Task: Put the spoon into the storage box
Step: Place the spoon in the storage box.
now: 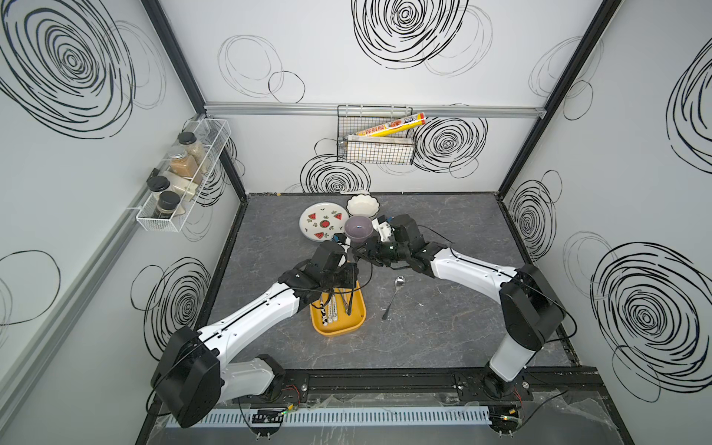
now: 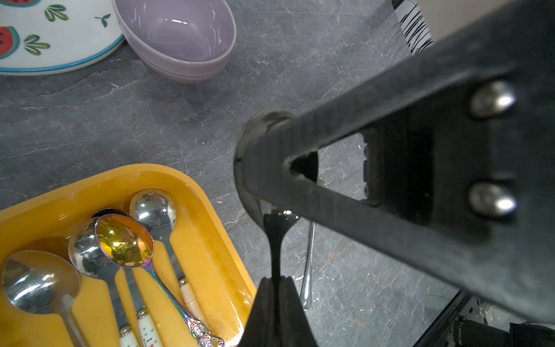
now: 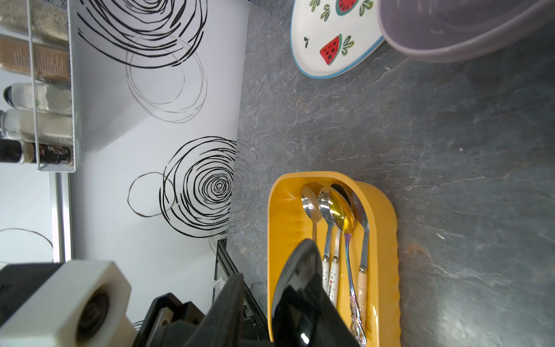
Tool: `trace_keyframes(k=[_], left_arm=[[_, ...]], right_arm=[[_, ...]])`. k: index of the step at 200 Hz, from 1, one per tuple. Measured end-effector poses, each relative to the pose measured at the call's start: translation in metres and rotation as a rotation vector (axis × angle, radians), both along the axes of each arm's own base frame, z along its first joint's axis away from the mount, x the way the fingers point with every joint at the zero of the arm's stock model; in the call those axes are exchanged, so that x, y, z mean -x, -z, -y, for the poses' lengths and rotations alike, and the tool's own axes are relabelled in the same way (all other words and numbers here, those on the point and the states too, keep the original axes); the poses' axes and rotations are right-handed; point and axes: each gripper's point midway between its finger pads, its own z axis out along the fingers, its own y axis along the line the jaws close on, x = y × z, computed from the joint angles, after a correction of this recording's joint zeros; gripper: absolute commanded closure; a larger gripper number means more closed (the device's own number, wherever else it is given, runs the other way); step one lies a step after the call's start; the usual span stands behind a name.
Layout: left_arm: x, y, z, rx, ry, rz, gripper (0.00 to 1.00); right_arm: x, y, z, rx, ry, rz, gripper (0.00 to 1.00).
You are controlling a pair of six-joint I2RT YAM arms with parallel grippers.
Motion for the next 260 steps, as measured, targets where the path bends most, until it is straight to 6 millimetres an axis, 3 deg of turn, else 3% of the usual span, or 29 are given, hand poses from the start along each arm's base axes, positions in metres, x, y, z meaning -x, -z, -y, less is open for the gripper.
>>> trace_keyframes(k=[24, 43, 59, 71, 81, 88, 106, 151, 201, 236, 251, 260], left_arm=[[0.0, 0.0, 0.0, 0.003, 0.001, 0.001, 1.0], [0.001, 0.004, -0.001, -0.003, -0.001, -0.006, 1.0], [0.0, 0.004, -0.001, -0.004, -0.003, -0.005, 1.0], [0.0, 0.004, -0.002, -0.004, -0.007, -0.004, 0.8], [0.0, 0.005, -0.002, -0.007, -0.011, -0.006, 0.54], [0.0, 0.005, -0.003, -0.01, -0.015, -0.008, 0.42], [0.002, 0.007, -0.004, -0.042, -0.039, -0.001, 0.31], [0.027, 0.011, 0.019, -0.171, -0.004, 0.065, 0.31], [0.022, 0.013, 0.021, -0.273, -0.049, 0.12, 0.38], [0.021, 0.021, 0.016, -0.373, -0.084, 0.144, 0.53], [0.021, 0.02, 0.015, -0.408, -0.1, 0.162, 0.66], [0.021, 0.018, 0.015, -0.422, -0.112, 0.174, 0.69]], right_arm=[[-0.001, 0.007, -0.001, 0.004, 0.011, -0.026, 0.87], [-0.002, 0.0, -0.004, -0.011, 0.013, -0.033, 1.0], [-0.002, -0.001, -0.006, -0.01, 0.025, -0.033, 1.0], [-0.004, 0.0, -0.004, -0.005, 0.041, -0.043, 1.0], [-0.004, 0.001, -0.003, 0.004, 0.053, -0.049, 1.0], [-0.007, 0.002, -0.002, 0.018, 0.073, -0.049, 1.0], [-0.015, 0.007, 0.008, 0.053, 0.133, -0.056, 1.0], [-0.028, -0.004, 0.025, 0.075, 0.251, -0.08, 1.0], [-0.031, -0.035, 0.032, 0.045, 0.289, -0.051, 1.0], [-0.028, -0.038, 0.035, 0.043, 0.292, -0.051, 1.0], [-0.027, -0.034, 0.036, 0.05, 0.293, -0.059, 1.0], [-0.026, -0.032, 0.037, 0.058, 0.293, -0.065, 1.0]])
